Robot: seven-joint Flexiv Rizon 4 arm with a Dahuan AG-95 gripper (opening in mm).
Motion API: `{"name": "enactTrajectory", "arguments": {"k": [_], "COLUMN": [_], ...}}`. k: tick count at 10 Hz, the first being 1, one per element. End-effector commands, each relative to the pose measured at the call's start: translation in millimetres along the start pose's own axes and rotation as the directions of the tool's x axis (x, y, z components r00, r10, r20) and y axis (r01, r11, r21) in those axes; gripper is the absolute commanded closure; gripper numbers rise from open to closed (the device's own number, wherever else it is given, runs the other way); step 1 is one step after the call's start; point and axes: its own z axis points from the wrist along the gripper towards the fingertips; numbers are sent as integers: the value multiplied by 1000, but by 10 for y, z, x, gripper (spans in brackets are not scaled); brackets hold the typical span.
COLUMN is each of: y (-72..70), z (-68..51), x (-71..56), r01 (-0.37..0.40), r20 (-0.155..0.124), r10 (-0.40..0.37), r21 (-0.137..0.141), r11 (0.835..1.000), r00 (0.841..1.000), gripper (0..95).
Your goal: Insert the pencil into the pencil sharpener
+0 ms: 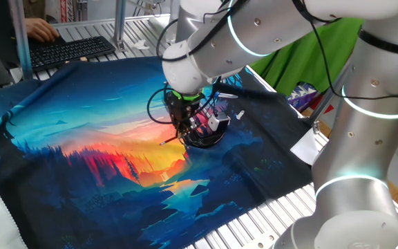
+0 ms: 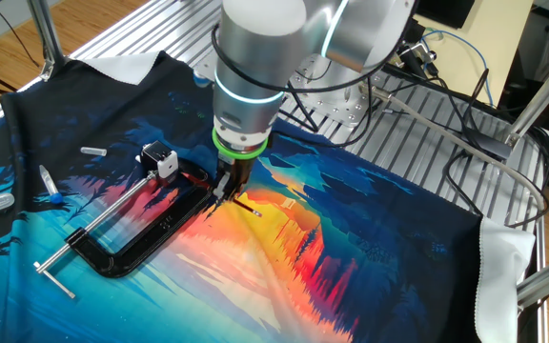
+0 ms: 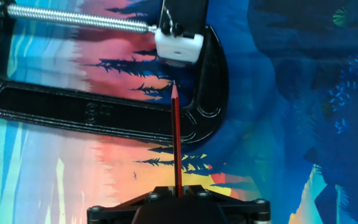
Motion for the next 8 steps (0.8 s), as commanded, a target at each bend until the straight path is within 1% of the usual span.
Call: {"name": "enactTrajectory", "arguments": {"k": [1, 5, 6, 8], "y": [2, -6, -6, -6], "z": [15, 24, 24, 24], "x": [-10, -38, -38, -38], "r01": [-2, 3, -10, -42], "r20": [-17, -22, -27, -23], "r10": [2, -3, 10, 42], "r21": [4, 1, -3, 1], "r11": [1000, 1000, 1000, 999], "r00": [1000, 1000, 1000, 999], "gripper": [950, 950, 950, 950]}}
